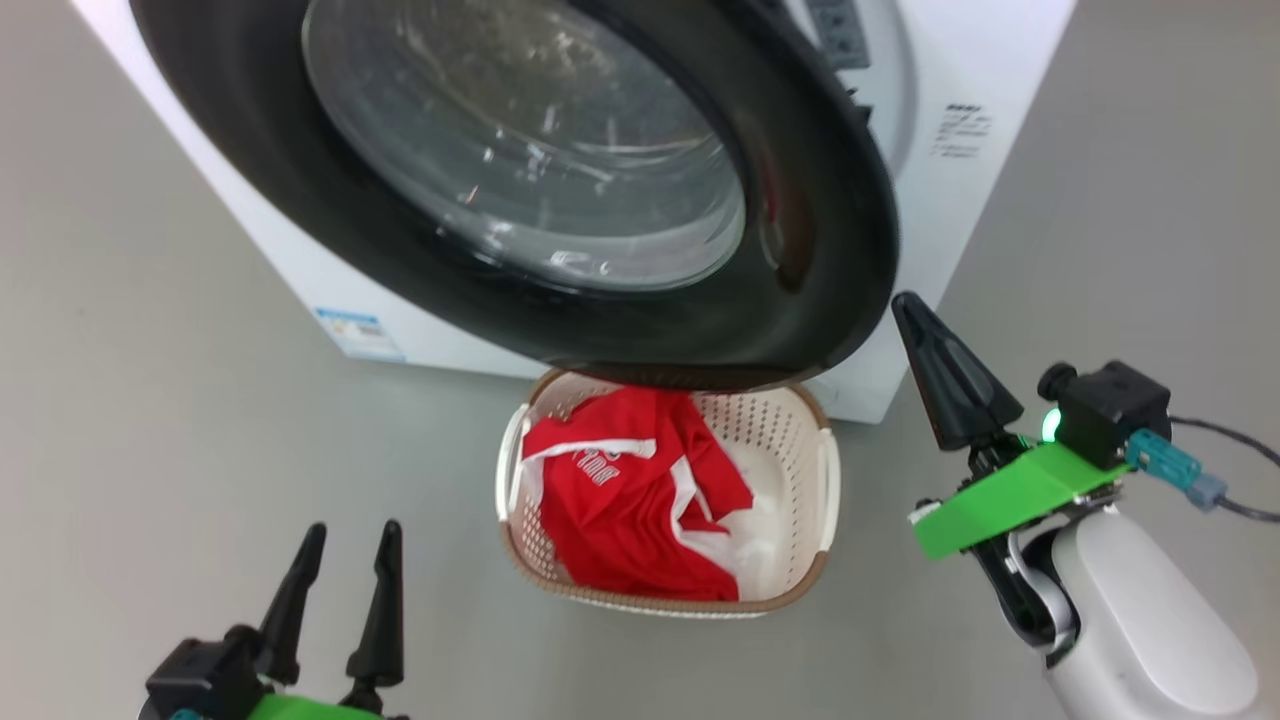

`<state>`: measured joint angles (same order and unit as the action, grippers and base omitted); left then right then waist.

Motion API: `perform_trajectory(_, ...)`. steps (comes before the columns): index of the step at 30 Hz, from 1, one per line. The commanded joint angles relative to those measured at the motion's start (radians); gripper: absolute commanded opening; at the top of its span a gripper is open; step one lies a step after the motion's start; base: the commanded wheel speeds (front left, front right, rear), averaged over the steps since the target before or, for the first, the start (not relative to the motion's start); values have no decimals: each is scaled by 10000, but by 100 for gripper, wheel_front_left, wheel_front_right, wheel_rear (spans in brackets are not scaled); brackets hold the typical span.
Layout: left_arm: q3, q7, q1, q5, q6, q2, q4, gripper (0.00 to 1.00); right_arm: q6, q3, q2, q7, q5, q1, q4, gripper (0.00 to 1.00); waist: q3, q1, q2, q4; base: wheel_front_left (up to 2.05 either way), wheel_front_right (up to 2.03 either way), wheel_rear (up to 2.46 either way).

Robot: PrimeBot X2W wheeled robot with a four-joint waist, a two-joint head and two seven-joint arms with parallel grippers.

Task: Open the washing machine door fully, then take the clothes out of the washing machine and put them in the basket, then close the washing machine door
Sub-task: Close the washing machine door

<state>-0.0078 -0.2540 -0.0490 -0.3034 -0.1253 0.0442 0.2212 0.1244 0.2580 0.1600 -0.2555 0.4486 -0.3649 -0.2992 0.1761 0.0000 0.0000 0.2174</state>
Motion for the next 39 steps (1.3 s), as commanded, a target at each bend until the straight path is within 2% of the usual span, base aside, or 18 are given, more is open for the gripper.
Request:
perform_trajectory(1, 191, -78, -429, -166, -54, 66, -213, 100, 63, 253, 26, -63, 112, -460, 68, 0, 604, 0, 0, 490, 0, 0, 0)
perform_trajectory(16, -306, -78, -1281, -618, -54, 62, -212, 100, 63, 113, 265, -63, 96, -1633, -200, 0, 1719, 0, 0, 826, 0, 0, 0)
perform_trajectory(29, -683, -78, -1995, -927, -54, 61, -322, 100, 63, -865, 374, -63, -199, -3035, -8, 0, 2781, 0, 0, 1062, 0, 0, 0)
perform_trajectory(39, -705, -78, -2241, -933, -54, 61, -197, 100, 63, -844, 183, -63, -202, -3347, -88, 0, 2784, 0, 0, 980, 0, 0, 0)
